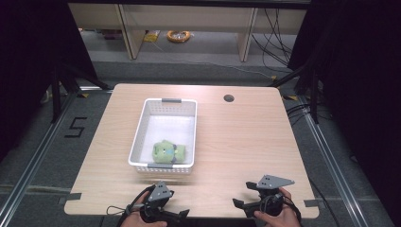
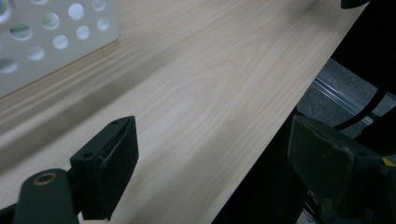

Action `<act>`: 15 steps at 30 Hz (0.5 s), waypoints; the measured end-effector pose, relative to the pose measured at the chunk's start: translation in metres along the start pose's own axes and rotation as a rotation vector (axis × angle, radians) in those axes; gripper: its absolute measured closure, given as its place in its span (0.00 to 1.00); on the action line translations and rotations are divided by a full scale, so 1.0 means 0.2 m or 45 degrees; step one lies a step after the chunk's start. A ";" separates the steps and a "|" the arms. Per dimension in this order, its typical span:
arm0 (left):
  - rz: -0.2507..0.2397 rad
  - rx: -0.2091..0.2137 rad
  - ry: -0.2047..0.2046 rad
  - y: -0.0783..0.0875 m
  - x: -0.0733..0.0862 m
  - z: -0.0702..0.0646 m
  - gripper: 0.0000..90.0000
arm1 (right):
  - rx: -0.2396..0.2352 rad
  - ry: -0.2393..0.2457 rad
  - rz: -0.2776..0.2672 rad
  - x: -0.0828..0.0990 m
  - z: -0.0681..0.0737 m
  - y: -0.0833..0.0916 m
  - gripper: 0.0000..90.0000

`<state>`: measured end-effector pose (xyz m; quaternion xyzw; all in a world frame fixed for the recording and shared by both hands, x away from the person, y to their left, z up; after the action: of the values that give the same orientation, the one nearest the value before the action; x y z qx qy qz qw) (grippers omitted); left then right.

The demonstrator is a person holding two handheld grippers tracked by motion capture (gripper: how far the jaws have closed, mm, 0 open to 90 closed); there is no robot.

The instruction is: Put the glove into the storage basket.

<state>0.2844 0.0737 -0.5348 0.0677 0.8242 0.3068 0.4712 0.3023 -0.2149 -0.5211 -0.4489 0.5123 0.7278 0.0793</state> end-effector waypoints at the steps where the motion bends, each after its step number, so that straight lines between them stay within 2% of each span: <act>1: -0.022 0.016 0.024 -0.01 0.00 -0.01 0.17 | 0.017 0.019 -0.009 0.01 -0.01 0.00 0.19; 2: -0.021 0.015 0.004 -0.01 0.00 -0.01 0.17 | 0.013 0.009 -0.012 0.01 0.00 0.00 0.19; 3: 0.000 0.017 -0.006 -0.01 0.01 -0.01 0.17 | 0.006 0.056 -0.028 0.02 -0.02 -0.01 0.19; 5: 0.000 0.017 -0.007 -0.01 0.01 -0.01 0.17 | 0.003 0.011 -0.010 0.03 0.00 0.00 0.19; 7: 0.000 0.016 -0.008 -0.01 0.01 -0.01 0.17 | -0.014 0.005 -0.005 0.03 0.00 0.00 0.19; 8: 0.004 0.014 -0.008 -0.01 0.01 -0.01 0.17 | -0.001 0.005 0.005 0.04 0.00 0.01 0.19; 9: 0.002 0.013 -0.010 -0.01 0.01 -0.01 0.17 | 0.000 0.045 -0.013 0.04 -0.01 0.00 0.19; 10: -0.003 0.012 -0.005 -0.01 0.01 -0.01 0.17 | 0.001 0.037 -0.009 0.04 -0.01 -0.01 0.19; 11: -0.020 0.011 0.006 -0.01 0.01 -0.01 0.17 | 0.008 0.010 0.025 0.05 0.00 0.00 0.19; 12: -0.019 0.009 0.006 -0.01 0.01 -0.01 0.17 | 0.015 0.046 0.004 0.05 0.00 0.00 0.19; 15: -0.003 0.004 -0.001 -0.01 0.01 0.00 0.17 | 0.027 0.057 -0.005 0.05 0.00 -0.01 0.19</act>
<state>0.2829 0.0722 -0.5377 0.0676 0.8247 0.3047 0.4717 0.2982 -0.2180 -0.5294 -0.4653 0.5207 0.7120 0.0739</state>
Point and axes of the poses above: each handheld gripper's, and its own axes: y roughly backward along the jaws, x roughly out of its underside, z roughly to its left, the point moved 5 cm from there along -y, roughly forward along the jaws, and after that the axes turned 15 degrees about x, right-handed, at the moved point
